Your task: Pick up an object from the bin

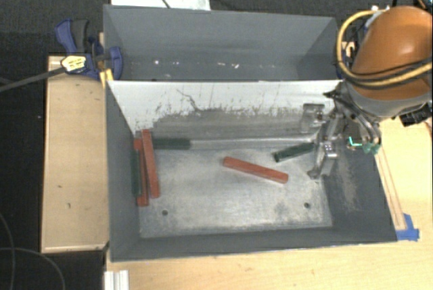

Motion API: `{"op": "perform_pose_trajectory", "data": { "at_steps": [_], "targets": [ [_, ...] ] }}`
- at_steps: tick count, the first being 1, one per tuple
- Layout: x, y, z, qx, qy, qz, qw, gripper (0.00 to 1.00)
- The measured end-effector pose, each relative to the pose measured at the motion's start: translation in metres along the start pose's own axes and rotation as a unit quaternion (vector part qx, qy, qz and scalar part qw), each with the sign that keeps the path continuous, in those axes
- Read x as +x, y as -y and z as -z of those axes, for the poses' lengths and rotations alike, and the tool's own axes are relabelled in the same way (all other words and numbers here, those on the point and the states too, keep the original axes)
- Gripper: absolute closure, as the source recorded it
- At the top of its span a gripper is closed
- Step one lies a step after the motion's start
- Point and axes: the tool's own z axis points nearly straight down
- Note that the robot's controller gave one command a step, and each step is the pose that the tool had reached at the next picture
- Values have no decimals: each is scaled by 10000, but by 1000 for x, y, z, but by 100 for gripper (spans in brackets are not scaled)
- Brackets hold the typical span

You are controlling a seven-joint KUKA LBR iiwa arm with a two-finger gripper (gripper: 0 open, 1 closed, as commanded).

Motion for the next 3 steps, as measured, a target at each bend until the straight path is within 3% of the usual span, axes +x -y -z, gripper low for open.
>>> {"op": "perform_pose_trajectory", "data": {
  "at_steps": [1,2,3],
  "targets": [
    [-48,4,-85,-5,11,-1467,9892,0],
    [-50,-14,-175,0,12,-646,9979,0],
    [-53,-13,-170,1,61,-643,9979,100]
  ]
}}
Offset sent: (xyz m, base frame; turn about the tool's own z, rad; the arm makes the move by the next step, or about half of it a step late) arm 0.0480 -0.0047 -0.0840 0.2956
